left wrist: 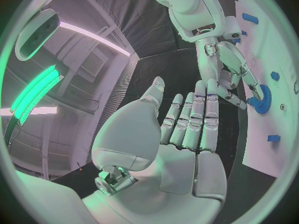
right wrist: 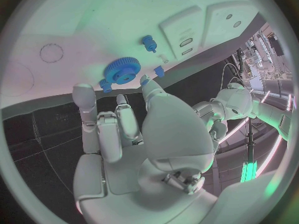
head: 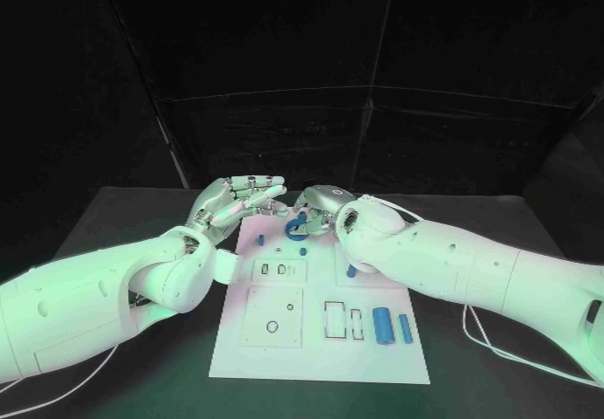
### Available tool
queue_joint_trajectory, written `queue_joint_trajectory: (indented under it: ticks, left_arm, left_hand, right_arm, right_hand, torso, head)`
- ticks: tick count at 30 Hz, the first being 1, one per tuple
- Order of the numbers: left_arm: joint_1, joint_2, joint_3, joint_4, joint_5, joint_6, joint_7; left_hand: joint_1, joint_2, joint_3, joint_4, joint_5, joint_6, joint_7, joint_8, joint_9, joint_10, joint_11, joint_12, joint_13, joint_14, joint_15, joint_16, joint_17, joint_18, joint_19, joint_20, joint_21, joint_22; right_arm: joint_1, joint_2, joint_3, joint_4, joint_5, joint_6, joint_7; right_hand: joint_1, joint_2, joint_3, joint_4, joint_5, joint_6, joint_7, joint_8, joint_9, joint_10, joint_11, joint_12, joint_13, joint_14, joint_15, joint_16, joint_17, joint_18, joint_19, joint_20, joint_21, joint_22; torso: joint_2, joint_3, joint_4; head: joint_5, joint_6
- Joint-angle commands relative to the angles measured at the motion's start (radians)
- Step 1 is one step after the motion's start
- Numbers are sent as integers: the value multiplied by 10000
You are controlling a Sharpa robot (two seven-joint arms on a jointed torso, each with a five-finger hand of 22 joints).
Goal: Assemble the parts on the task board
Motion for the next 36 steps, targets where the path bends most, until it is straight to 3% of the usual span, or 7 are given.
queue_joint_trajectory:
  ticks: [1, 11, 20, 25, 29, 32, 36]
  left_arm:
    - [14, -2, 3, 5, -78, 167, 1]
    - [14, -26, 3, 21, -78, 164, 5]
    - [14, -105, 3, 23, -78, 158, 18]
    - [14, -173, 3, 14, -78, 152, 37]
    - [13, -198, 1, -27, -78, 147, 45]
    - [12, -210, 1, -54, -78, 139, 55]
    - [11, -189, 0, -85, -78, 139, 65]
  left_hand:
    - [-28, 90, -6, -46, 34, -48, 400, -66, -13, -58, -12, -35, -13, -86, 7, 8, 10, 81, -27, 9, 53, 7]
    - [-31, 91, -6, -46, 34, -55, 402, -71, -13, -66, -9, -41, -14, -97, 10, 6, 10, 79, -35, 11, 51, 6]
    - [-31, 93, -6, -47, 34, -56, 403, -73, -13, -69, -8, -43, -13, -102, 12, 5, 10, 78, -40, 12, 50, 6]
    - [-30, 94, -5, -48, 34, -56, 403, -74, -12, -69, -7, -43, -13, -103, 13, 5, 10, 78, -41, 12, 50, 6]
    - [-29, 95, -4, -49, 34, -56, 402, -74, -12, -69, -7, -44, -13, -105, 13, 4, 10, 78, -43, 12, 50, 6]
    - [-29, 95, -4, -49, 34, -56, 402, -74, -12, -69, -7, -44, -13, -105, 13, 4, 10, 78, -43, 12, 50, 6]
    - [-27, 96, -3, -52, 34, -54, 400, -74, -11, -68, -8, -44, -12, -109, 14, 4, 10, 77, -47, 13, 50, 5]
  right_arm:
    - [20, 1, 4, -3, 103, -9, -25]
    - [7, -66, 4, 28, 253, 299, 8]
    - [-22, -981, -4, 710, 1606, -1826, 1252]
    - [-23, -2127, -9, 1438, 3086, -1766, 2674]
    - [-23, -3050, -12, 1908, 4184, -1310, 3545]
    - [-22, -3632, -13, 2067, 4592, -1026, 3911]
    - [-23, -4130, -15, 2093, 4804, -916, 3910]
  right_hand:
    - [-116, 33, -122, 52, 62, 128, -13, 60, 15, -8, -41, 24, 44, 806, 19, -46, 1569, -43, 16, 51, -18, 27]
    - [-80, 130, -214, 121, 142, 346, -78, 146, 35, 98, -95, 130, 173, 813, -23, -37, 1597, -49, 49, 19, 11, 71]
    - [235, 299, -246, 55, 1151, 413, -111, 95, -13, 284, -144, 317, 407, 823, -80, -24, 1627, -81, 162, -46, 110, 218]
    - [467, 380, -203, -79, 1122, 325, -75, 13, -31, 164, -116, 204, 280, 758, -59, -127, 1358, -33, -18, -33, -52, -103]
    - [671, 354, -219, -248, 1141, 323, -67, -18, -27, -31, -110, 17, 69, 664, -53, -287, 988, 41, -292, -23, -318, -576]
    - [798, 309, -241, -371, 1191, 358, -76, -14, -20, -38, -118, 14, 72, 666, -60, -296, 993, 41, -306, -25, -346, -591]
    - [1064, 271, -214, -596, 1223, 329, -75, -46, -28, -59, -124, -8, 52, 678, -70, -289, 1029, 38, -293, -35, -353, -584]
  torso:
    - [-2, -1, 12]
    - [2, 1, 10]
    - [-26, 3, -33]
    - [-69, 11, -155]
    - [-106, 62, -272]
    - [-132, 106, -351]
    - [-134, 142, -390]
  head:
    - [-2, -2]
    - [13, -4]
    - [10, 81]
    - [13, 132]
    - [-22, 122]
    - [-127, 153]
    - [-308, 186]
